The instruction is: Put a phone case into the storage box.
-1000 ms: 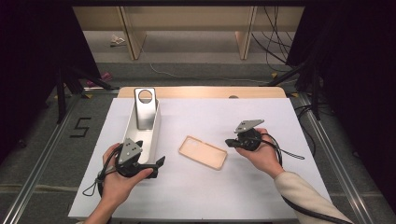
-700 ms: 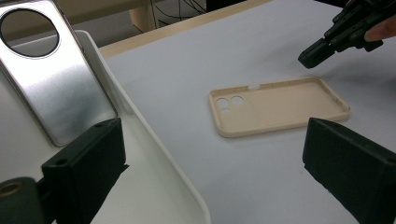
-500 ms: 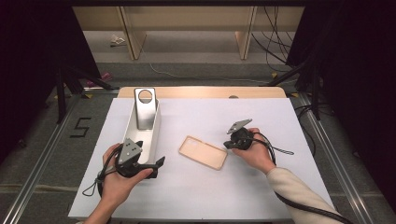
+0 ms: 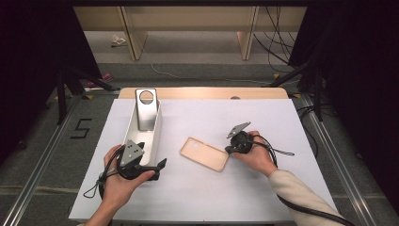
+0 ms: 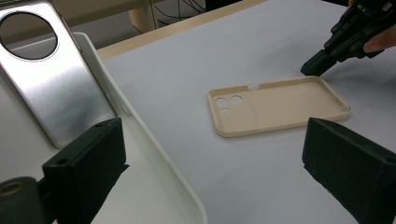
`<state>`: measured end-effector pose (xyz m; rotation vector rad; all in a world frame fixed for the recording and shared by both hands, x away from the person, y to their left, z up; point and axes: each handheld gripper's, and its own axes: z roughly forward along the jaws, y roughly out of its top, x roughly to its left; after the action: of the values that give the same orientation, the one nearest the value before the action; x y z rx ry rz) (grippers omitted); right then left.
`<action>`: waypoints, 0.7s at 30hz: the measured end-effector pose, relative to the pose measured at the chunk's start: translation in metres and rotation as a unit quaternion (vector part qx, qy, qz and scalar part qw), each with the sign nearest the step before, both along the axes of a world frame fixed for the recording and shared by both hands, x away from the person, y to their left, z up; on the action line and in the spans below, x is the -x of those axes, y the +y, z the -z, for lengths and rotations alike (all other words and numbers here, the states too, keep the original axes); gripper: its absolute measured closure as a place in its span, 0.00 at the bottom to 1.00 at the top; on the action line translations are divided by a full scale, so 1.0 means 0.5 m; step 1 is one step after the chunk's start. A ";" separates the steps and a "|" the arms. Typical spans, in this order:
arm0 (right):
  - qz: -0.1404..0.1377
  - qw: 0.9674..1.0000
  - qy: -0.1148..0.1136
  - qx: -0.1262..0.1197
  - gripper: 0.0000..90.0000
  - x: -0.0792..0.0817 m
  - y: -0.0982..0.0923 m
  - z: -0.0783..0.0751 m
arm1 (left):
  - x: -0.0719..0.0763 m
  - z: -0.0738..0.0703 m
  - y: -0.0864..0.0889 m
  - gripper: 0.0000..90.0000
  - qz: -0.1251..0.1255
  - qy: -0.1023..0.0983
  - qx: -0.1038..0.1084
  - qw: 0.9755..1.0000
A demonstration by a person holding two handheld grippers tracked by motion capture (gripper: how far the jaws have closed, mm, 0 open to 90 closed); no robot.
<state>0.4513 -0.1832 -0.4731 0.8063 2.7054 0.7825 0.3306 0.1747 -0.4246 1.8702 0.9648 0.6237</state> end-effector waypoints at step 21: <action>-0.091 0.994 0.051 0.030 1.00 0.093 0.058 -0.012 | -0.001 0.002 0.001 0.06 0.001 0.003 -0.002 1.000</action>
<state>0.4051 -0.1542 -0.4671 0.6086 2.9096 0.7110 0.3310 0.1750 -0.4255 1.8778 0.9658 0.6191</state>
